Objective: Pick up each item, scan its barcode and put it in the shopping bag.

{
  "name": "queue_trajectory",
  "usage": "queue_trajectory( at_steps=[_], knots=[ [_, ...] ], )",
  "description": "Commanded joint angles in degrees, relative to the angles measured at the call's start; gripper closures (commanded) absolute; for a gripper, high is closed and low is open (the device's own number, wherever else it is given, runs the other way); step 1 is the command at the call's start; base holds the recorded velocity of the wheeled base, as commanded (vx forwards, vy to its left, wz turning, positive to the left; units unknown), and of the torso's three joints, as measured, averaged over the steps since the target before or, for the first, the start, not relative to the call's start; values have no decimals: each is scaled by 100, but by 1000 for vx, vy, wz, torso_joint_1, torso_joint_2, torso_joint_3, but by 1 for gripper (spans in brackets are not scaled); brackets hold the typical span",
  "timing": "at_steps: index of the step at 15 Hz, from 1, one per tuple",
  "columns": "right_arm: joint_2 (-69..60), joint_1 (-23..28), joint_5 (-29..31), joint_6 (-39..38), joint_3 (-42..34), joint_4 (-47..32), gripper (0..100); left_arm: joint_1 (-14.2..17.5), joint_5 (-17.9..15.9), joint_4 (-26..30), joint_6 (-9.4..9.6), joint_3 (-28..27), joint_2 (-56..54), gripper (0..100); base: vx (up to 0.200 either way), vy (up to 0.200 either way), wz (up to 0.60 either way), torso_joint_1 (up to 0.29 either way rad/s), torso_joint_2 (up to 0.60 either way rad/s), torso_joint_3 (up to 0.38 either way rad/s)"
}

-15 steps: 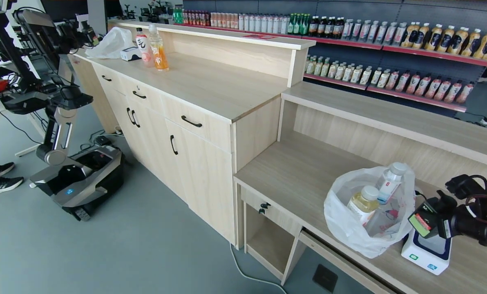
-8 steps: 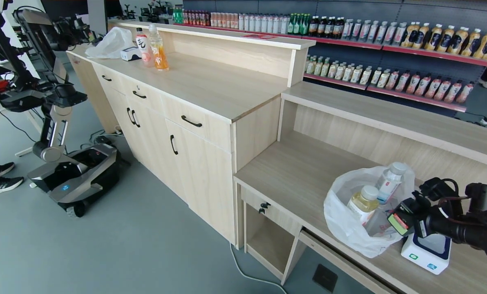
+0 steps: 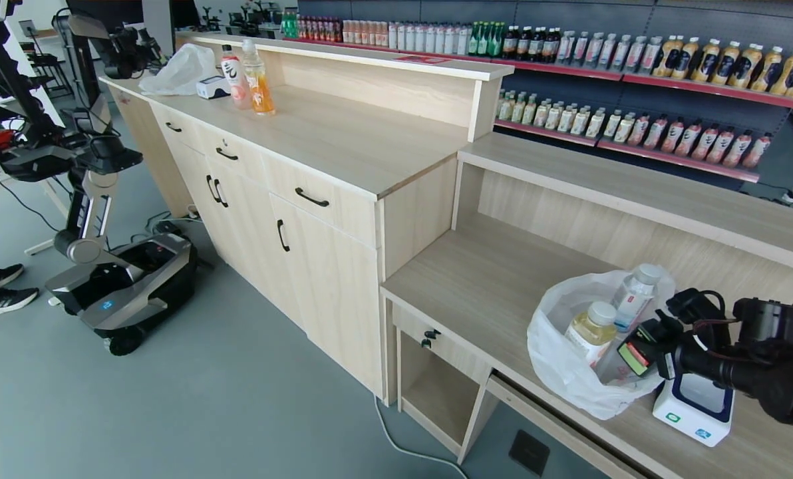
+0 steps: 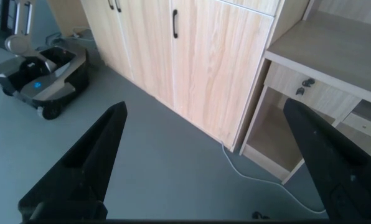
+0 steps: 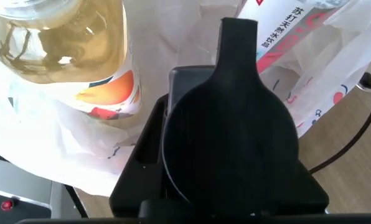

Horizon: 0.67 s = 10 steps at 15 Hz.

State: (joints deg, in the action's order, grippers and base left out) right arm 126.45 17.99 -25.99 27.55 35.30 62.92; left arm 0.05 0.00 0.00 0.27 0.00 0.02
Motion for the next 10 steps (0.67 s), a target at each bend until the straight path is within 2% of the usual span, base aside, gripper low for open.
queue_trajectory(
  at_steps=[1,10],
  knots=[
    [266,-94,-3,-215,293,10,100,4,0,0,0,0,-2,0,0,0,0,0,0,0],
    [767,-85,-3,-233,381,133,100,4,0,0,0,0,-2,0,0,0,0,0,0,0]
  ],
)
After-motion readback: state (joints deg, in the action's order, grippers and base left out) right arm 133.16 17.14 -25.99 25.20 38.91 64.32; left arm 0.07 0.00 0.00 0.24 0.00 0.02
